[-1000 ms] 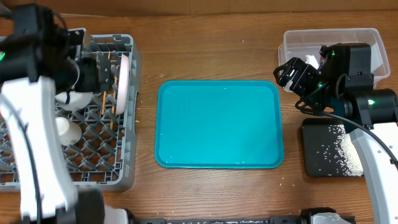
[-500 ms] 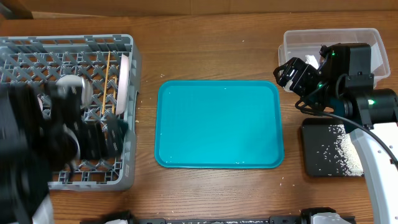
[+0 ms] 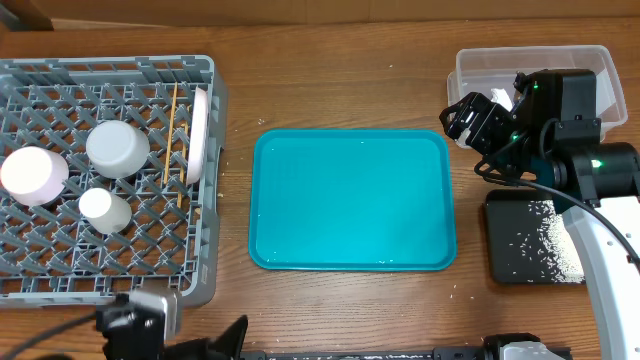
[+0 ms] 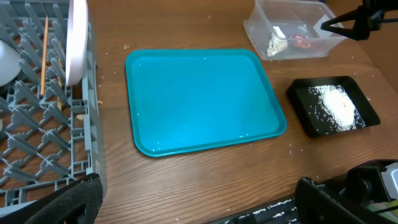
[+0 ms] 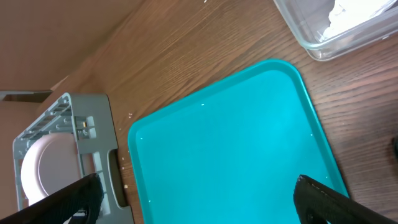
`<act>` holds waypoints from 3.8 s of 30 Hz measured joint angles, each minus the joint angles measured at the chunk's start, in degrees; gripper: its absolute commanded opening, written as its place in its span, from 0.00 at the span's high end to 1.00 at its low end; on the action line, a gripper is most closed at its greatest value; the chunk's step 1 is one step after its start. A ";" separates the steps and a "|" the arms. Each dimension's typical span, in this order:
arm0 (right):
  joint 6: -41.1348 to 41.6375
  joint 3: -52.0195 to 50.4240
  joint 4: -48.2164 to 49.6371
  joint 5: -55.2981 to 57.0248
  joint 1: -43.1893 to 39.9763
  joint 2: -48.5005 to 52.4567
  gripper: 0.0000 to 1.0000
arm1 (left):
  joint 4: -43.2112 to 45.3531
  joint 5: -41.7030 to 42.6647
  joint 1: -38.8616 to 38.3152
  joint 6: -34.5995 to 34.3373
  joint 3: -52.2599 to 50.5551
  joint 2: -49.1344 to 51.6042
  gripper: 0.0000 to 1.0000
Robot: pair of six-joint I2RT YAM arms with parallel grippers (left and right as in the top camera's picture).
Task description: Sort waste into correct bins and load items into the dishwasher
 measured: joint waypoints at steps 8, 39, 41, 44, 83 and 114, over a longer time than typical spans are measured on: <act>0.00 0.00 0.00 0.00 0.02 0.00 0.00 | 0.13 0.07 0.00 -0.02 -0.39 -0.94 0.00; -0.02 -0.02 0.00 0.02 0.00 0.00 0.00 | 62.27 -0.90 -10.80 -5.29 -66.29 -32.30 0.00; 0.00 -0.02 -0.02 0.00 0.00 0.00 0.00 | 67.06 -1.99 -10.80 -6.29 -70.07 -33.07 0.00; 0.02 -0.02 0.02 0.00 0.00 0.00 0.00 | 73.11 -4.90 -10.80 -7.56 -74.79 -33.09 0.00; 0.00 -0.02 0.00 0.00 0.02 0.00 0.00 | 92.80 -33.62 -9.22 -14.14 -89.50 -33.46 0.00; -0.02 -0.02 0.00 0.00 0.00 0.00 0.00 | 92.78 -33.57 -9.22 -13.46 -89.50 -33.46 0.00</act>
